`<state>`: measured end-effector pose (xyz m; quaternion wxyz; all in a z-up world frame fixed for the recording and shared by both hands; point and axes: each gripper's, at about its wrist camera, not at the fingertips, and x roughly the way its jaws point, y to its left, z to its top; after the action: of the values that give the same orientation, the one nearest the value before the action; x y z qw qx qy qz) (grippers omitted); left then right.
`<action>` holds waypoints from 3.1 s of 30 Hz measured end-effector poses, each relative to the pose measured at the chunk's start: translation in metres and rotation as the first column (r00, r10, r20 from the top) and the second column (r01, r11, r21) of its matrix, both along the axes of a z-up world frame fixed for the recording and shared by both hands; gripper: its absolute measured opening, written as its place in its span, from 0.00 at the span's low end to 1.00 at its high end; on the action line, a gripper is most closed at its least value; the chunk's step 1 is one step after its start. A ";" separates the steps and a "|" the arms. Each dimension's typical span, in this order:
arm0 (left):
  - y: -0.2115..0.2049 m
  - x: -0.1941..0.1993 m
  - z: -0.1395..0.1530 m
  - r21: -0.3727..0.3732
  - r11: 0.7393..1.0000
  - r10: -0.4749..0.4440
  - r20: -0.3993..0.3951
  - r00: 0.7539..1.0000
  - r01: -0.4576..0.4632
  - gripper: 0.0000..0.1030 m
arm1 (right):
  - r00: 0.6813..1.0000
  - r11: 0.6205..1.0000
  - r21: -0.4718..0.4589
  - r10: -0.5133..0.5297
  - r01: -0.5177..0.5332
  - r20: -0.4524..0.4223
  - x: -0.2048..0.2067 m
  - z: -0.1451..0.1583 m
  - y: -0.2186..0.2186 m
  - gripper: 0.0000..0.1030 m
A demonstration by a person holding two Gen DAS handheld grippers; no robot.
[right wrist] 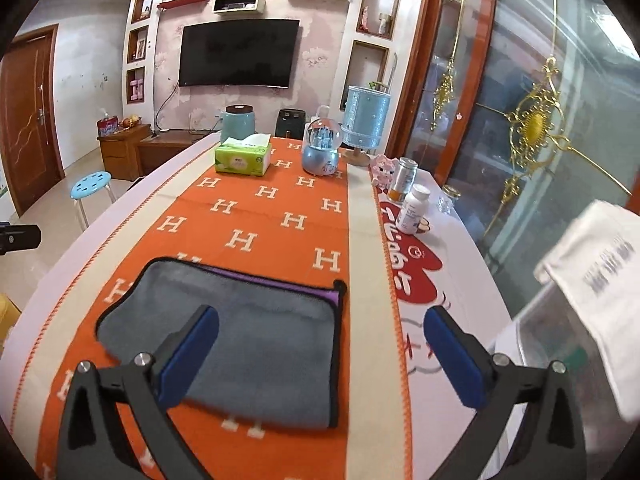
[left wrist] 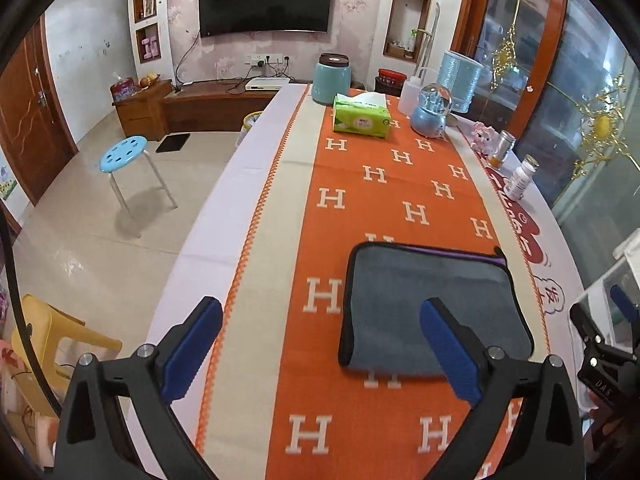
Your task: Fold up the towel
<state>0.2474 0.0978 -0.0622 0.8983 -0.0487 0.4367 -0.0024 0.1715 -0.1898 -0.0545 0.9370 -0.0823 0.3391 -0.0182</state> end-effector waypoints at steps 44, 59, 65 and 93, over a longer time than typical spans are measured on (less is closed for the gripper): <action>-0.019 -0.249 0.045 -0.033 0.996 -0.087 -0.019 0.996 0.087 0.96 | 0.953 0.964 0.253 0.004 0.077 -0.304 -0.244 0.041 0.053 1.00; -0.037 -0.273 0.070 0.036 0.996 -0.084 0.092 0.992 0.081 0.96 | 0.983 0.962 0.257 -0.049 0.095 -0.178 -0.264 0.069 0.045 1.00; -0.042 -0.275 0.075 0.055 0.994 -0.098 0.129 0.987 0.092 0.99 | 0.983 0.964 0.247 -0.059 0.102 -0.177 -0.263 0.068 0.045 1.00; -0.039 -0.267 0.073 0.090 0.989 -0.128 0.133 0.983 0.117 0.99 | 0.977 0.965 0.241 -0.057 0.106 -0.204 -0.251 0.062 0.057 1.00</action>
<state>-0.0200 0.0588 0.0104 0.9258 0.0155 0.3751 -0.0433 -0.0794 -0.1325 0.0075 0.9005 0.0495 0.4320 -0.0056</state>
